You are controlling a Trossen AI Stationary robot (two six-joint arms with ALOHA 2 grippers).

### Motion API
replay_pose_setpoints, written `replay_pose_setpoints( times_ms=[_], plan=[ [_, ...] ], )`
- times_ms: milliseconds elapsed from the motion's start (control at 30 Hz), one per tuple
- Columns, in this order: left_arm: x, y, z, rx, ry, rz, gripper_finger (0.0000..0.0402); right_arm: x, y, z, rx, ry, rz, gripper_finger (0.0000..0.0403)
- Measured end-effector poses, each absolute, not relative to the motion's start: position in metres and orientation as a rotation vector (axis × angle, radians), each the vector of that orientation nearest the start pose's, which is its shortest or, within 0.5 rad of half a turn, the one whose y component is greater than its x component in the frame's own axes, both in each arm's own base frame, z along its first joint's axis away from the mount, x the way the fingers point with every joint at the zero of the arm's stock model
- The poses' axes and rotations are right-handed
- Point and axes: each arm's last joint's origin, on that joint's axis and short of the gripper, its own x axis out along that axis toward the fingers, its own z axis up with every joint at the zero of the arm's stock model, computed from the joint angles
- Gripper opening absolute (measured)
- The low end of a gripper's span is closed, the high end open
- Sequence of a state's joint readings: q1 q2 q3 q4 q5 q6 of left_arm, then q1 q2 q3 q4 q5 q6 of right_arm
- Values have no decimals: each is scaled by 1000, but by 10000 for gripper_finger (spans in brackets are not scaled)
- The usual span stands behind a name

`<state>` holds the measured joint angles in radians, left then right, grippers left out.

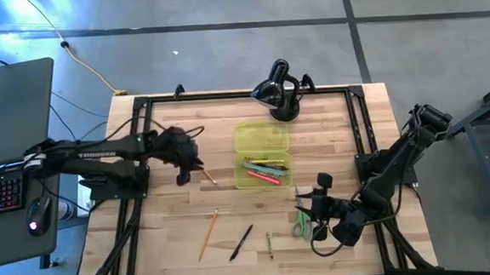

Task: Pick & place school supplies into a supply box
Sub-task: Put the orange pencil in to the yellow school supply box

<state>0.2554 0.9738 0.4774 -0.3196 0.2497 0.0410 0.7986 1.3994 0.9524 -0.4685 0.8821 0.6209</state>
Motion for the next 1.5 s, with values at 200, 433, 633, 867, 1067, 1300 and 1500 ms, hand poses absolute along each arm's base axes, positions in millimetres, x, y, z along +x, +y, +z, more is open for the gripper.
replay_pose_setpoints(
  times_ms=[200,433,633,867,1067,1300,1500],
  plan=[
    [172,36,155,-142,695,-72,115,208,180,244,-91,527,-282,117],
    [179,38,154,-2,599,-111,115,207,179,245,-107,501,-315,117],
    [180,36,146,74,641,-196,115,209,178,245,-139,506,-314,117],
    [186,38,132,149,689,-234,115,209,178,245,-144,506,-312,117],
    [195,39,121,165,668,-307,115,209,178,246,-138,500,-310,117],
    [202,40,105,186,680,-339,115,209,178,245,-136,504,-305,117],
    [205,40,92,192,700,-393,115,209,178,245,-136,505,-305,117]
  ],
)
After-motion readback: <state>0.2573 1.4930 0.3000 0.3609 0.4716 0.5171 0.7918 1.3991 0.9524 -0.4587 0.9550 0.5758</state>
